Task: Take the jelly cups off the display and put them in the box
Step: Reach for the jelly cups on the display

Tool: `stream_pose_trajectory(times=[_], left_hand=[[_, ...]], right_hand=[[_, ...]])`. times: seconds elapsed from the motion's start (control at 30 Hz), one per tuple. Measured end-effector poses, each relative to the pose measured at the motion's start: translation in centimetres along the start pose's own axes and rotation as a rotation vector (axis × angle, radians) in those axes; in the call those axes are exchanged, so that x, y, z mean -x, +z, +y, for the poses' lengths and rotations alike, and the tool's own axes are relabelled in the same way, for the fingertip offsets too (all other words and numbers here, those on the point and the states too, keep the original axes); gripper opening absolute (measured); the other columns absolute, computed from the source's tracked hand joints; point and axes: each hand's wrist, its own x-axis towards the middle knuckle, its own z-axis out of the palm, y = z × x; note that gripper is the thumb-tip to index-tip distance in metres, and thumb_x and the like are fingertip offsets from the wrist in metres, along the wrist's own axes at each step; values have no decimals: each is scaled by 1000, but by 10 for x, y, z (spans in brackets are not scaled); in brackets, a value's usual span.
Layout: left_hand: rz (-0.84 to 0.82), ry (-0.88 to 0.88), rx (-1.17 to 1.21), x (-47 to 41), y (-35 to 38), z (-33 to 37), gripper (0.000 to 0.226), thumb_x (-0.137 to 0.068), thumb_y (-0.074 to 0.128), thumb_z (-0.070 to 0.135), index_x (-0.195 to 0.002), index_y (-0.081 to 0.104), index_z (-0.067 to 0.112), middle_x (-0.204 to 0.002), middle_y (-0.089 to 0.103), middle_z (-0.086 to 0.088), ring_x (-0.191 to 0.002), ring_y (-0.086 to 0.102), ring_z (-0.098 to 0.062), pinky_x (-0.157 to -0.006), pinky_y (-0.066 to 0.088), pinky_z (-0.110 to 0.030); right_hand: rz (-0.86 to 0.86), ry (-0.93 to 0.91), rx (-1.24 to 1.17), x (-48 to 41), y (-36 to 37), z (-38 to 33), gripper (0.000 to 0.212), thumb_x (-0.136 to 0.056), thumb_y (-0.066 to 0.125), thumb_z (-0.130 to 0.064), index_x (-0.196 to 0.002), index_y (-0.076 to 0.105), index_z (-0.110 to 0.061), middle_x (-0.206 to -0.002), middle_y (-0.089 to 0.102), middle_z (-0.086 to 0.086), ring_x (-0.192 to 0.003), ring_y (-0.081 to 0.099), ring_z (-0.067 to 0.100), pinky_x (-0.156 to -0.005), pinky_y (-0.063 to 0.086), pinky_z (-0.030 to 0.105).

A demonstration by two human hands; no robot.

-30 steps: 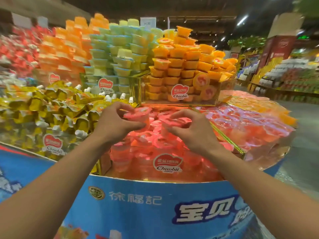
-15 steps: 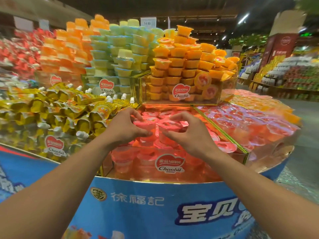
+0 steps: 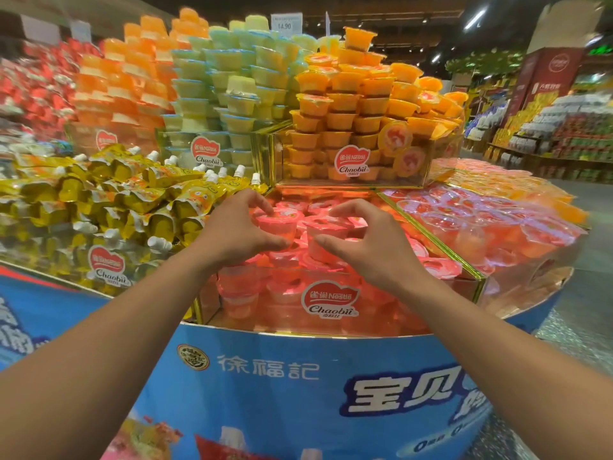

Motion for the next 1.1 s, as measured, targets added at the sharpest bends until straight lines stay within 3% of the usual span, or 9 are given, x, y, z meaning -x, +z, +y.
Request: stream_pose_trajectory(times=[0.17, 0.3, 0.4, 0.5, 0.57, 0.67, 0.77, 0.97, 1.1], left_hand=[[-14, 119, -135, 11, -8, 5, 64, -64, 87, 53, -117, 60, 27, -136, 54, 1, -120, 52, -17, -89, 39, -29], [-70, 236, -245, 27, -19, 5, 77, -73, 75, 61, -138, 51, 28, -150, 43, 4, -135, 40, -13, -102, 30, -26], [-183, 242, -347, 40, -30, 7, 98, -69, 60, 83, -152, 32, 39, -165, 18, 9, -151, 17, -12, -118, 18, -36], [-264, 277, -422, 61, -40, 2, 111, -57, 37, 97, -155, 12, 49, -166, -4, 19, -152, -6, -4, -120, 10, -38], [-270, 315, -448, 79, -44, -6, 111, -58, 31, 97, -155, 6, 51, -164, -12, 23, -150, -15, 1, -118, 7, -35], [-252, 361, -461, 111, -43, -24, 108, -64, 30, 97, -156, 6, 47, -165, -12, 20, -149, -18, 1, -120, 1, -32], [-251, 366, -460, 143, -38, -45, 105, -69, 32, 95, -157, 7, 44, -167, -10, 14, -150, -17, -1, -123, 1, -37], [-342, 254, -431, 197, -12, -98, 108, -67, 32, 94, -158, 4, 43, -166, -12, 13, -149, -20, 2, -120, -6, -26], [-443, 153, -438, 233, 25, -145, 114, -62, 28, 96, -158, 4, 39, -167, -9, 11, -151, -15, -2, -122, -8, -26]], right_hand=[[33, -95, 164, 9, -3, -2, 45, -83, 73, -54, -117, 65, -27, -119, 62, -14, -109, 51, -2, -87, 33, 5], [20, -227, 325, 21, -9, -9, 62, -86, 58, -65, -132, 61, -22, -140, 56, -3, -131, 46, 12, -107, 36, 27], [-100, -275, 472, 36, -12, -21, 77, -89, 37, -75, -150, 43, -29, -160, 34, -1, -149, 24, 16, -121, 25, 42], [-249, -296, 562, 59, -10, -33, 83, -89, 18, -80, -159, 17, -37, -169, 2, -8, -154, -9, 10, -126, 5, 44], [-298, -316, 553, 75, -3, -39, 82, -89, 15, -79, -160, 11, -37, -169, -5, -9, -153, -16, 7, -126, 0, 41], [-367, -329, 499, 100, 15, -36, 81, -92, 19, -77, -160, 11, -34, -169, -2, -9, -153, -14, 5, -125, 2, 33], [-440, -326, 461, 122, 41, -22, 83, -93, 20, -76, -161, 13, -30, -169, 2, -7, -154, -10, 7, -127, 8, 35], [-581, -273, 402, 173, 91, 14, 86, -89, 17, -79, -161, 11, -32, -169, 0, -9, -153, -10, 4, -125, 3, 29], [-652, -251, 394, 213, 131, 49, 88, -88, 21, -78, -160, 22, -26, -168, 14, -2, -155, 6, 14, -126, 14, 35]])
